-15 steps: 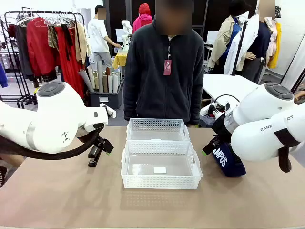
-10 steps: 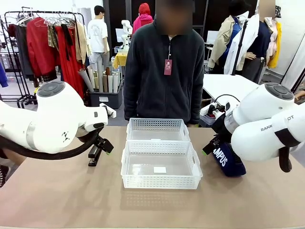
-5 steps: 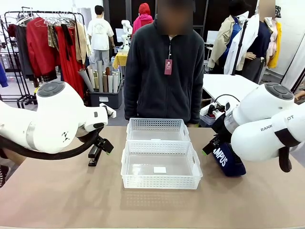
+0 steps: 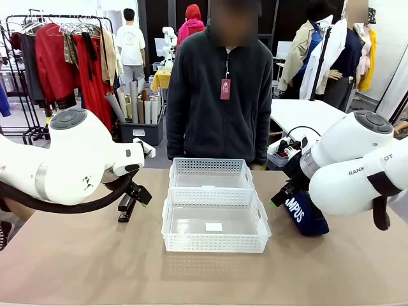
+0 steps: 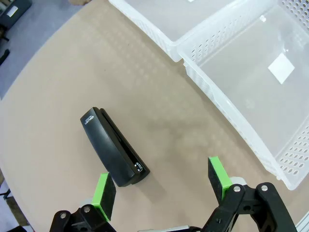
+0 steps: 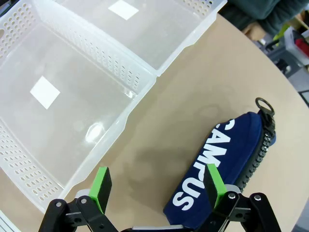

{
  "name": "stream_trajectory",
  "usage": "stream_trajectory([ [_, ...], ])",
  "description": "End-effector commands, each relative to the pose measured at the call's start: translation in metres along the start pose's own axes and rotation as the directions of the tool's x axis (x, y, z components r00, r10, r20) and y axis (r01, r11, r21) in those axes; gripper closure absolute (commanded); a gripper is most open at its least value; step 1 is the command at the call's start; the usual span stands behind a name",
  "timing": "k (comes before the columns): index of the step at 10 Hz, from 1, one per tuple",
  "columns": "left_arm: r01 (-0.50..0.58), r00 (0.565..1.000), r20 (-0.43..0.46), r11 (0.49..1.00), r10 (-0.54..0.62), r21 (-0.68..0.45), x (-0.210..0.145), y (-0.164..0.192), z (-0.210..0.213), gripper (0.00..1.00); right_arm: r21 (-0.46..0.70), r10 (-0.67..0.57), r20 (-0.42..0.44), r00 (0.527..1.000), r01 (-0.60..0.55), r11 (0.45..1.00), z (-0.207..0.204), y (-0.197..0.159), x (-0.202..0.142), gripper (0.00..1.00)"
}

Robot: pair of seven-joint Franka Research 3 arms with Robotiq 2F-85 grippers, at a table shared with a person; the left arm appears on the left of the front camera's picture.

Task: Distribute items into two baskets.
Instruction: Pick up the Pencil pouch that the person points to.

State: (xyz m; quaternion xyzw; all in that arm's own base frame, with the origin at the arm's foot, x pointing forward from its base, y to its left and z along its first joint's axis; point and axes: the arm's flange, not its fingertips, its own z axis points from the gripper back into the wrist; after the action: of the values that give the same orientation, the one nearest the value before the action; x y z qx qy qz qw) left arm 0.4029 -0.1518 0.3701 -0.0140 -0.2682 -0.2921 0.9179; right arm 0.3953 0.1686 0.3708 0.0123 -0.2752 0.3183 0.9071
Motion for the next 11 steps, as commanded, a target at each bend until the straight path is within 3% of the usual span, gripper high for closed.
stream_trajectory([
  [1, 0.000, 1.000, 0.000, 1.000, 0.000, 0.000, 0.000, 0.000, 0.000, 0.00, 0.000, 0.000, 0.000, 1.000, 0.000, 1.000, 0.000, 0.000, 0.000, 0.00],
  [5, 0.000, 1.000, 0.000, 1.000, 0.000, 0.000, 0.000, 0.000, 0.000, 0.00, 0.000, 0.000, 0.000, 1.000, 0.000, 1.000, 0.000, 0.000, 0.000, 0.00],
  [9, -0.047, 0.982, -0.183, 0.999, 0.042, -0.020, 0.019, 0.006, 0.015, 0.00, -0.109, -0.003, -0.012, 1.000, 0.002, 0.994, 0.010, 0.019, 0.005, 0.00],
  [11, -0.083, 0.977, -0.202, 0.995, 0.072, -0.046, 0.029, 0.004, 0.031, 0.00, -0.207, -0.011, -0.011, 1.000, 0.009, 0.978, 0.016, 0.034, 0.007, 0.00],
])
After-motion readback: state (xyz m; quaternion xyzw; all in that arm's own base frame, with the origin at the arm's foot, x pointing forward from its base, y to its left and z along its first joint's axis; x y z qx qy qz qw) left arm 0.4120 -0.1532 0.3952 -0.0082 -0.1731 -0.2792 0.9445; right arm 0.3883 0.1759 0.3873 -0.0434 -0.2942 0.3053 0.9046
